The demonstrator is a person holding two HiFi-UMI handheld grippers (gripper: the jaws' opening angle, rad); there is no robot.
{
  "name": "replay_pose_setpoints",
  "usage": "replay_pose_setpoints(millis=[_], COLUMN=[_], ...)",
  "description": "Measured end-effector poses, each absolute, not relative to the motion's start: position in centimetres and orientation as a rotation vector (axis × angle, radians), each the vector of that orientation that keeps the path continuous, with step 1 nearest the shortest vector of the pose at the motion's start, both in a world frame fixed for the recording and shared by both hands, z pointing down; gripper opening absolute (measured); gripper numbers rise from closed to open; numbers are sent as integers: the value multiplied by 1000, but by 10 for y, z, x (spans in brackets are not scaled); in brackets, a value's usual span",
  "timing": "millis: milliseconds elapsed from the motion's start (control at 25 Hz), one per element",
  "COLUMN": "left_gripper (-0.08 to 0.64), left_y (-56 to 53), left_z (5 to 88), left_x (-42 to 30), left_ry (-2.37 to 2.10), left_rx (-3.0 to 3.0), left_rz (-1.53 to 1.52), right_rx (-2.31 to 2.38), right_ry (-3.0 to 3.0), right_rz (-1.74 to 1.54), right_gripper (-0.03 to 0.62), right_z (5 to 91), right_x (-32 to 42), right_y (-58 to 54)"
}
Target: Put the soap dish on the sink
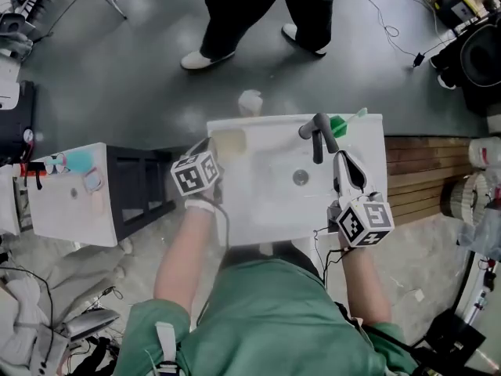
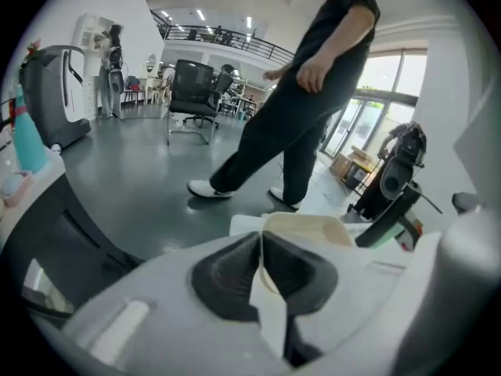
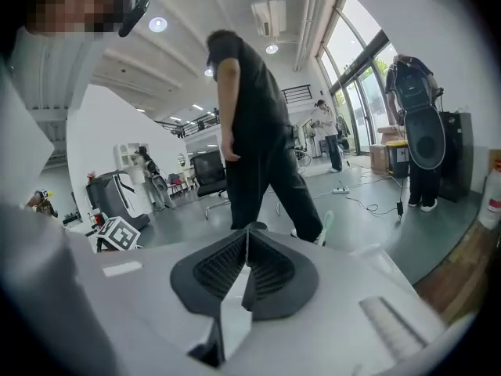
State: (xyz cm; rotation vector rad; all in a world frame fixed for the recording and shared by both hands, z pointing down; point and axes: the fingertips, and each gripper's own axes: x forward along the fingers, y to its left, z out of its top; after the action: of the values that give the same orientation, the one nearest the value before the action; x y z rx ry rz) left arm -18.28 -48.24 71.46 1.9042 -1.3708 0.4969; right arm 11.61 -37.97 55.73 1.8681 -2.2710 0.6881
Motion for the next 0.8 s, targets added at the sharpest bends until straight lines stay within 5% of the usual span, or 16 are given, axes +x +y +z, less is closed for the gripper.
replay_pose_setpoints(millis=[800], left_gripper=[74], left_y=[-488], left_z=[746], left_x=[-186], left_ry=[-1365], left_rx=[1816], left_rz=[521], right_rx=[1858], right_ry=[-2272], right_rz=[698], right_gripper=[9], right_z=[558], right_x=[115], right_y=[-392])
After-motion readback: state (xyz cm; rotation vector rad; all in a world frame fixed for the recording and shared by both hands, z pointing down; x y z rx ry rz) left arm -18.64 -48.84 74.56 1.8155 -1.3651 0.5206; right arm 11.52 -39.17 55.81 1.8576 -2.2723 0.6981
